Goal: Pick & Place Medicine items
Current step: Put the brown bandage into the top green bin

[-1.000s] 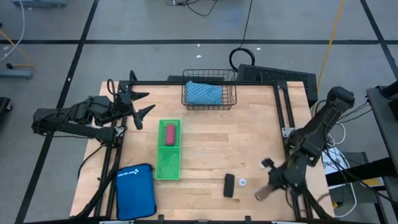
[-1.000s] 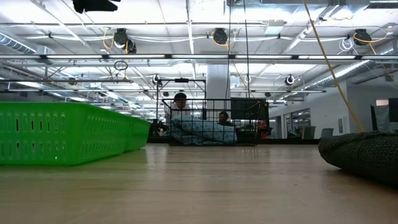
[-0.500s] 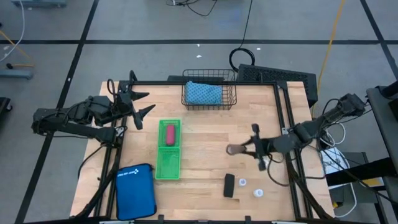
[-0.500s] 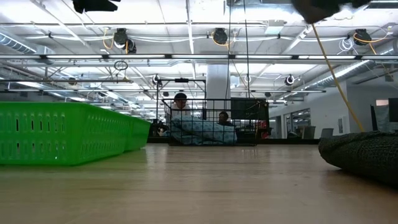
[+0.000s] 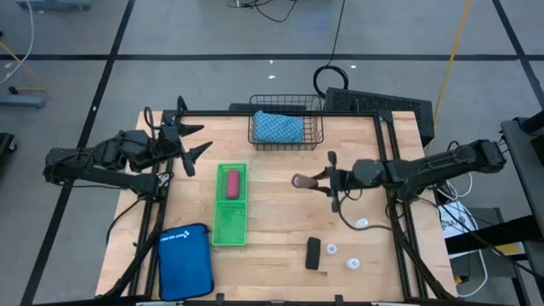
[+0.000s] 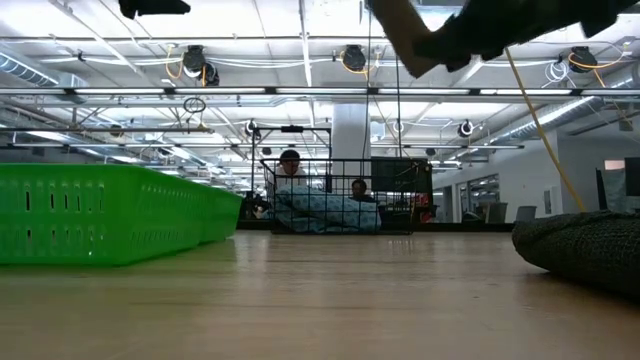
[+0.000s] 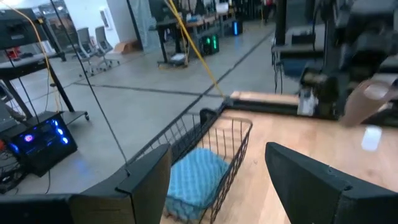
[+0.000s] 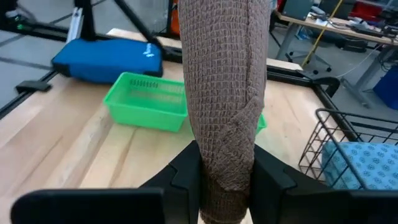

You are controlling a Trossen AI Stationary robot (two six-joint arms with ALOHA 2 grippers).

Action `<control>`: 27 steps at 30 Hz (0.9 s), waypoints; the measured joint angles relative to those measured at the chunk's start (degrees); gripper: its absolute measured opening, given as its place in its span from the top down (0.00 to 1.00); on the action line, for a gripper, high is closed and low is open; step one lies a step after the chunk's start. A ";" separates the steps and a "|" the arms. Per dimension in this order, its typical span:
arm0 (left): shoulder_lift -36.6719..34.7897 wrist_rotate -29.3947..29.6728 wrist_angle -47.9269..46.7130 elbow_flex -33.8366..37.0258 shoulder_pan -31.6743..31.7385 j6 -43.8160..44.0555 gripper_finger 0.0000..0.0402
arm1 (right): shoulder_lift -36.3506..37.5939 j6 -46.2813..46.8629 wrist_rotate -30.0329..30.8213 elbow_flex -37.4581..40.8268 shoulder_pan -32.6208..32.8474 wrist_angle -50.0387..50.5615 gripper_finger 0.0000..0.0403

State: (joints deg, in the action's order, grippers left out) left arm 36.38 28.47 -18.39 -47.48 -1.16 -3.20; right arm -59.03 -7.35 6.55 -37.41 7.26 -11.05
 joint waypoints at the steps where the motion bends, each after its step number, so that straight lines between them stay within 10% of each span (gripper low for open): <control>1: -0.02 0.02 0.72 0.00 -0.01 0.32 0.33 | -0.78 -0.03 -1.32 0.00 -1.32 -1.34 0.79; 14: 1.55 -0.03 8.69 -0.04 -0.01 15.60 0.33 | -13.68 -1.29 -6.82 -5.11 -10.73 -0.19 0.79; 23: 18.18 3.29 9.62 1.41 2.50 19.83 0.33 | -23.99 -2.56 -6.47 -13.53 -10.17 4.00 0.79; 27: 26.97 -4.82 14.62 1.30 3.38 20.32 0.33 | -26.28 -1.93 -4.85 -13.85 -10.17 1.22 0.80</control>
State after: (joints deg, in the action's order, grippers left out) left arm 63.35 23.64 -3.77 -46.19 2.21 17.12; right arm -85.31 -9.29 1.70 -51.26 -2.91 -9.83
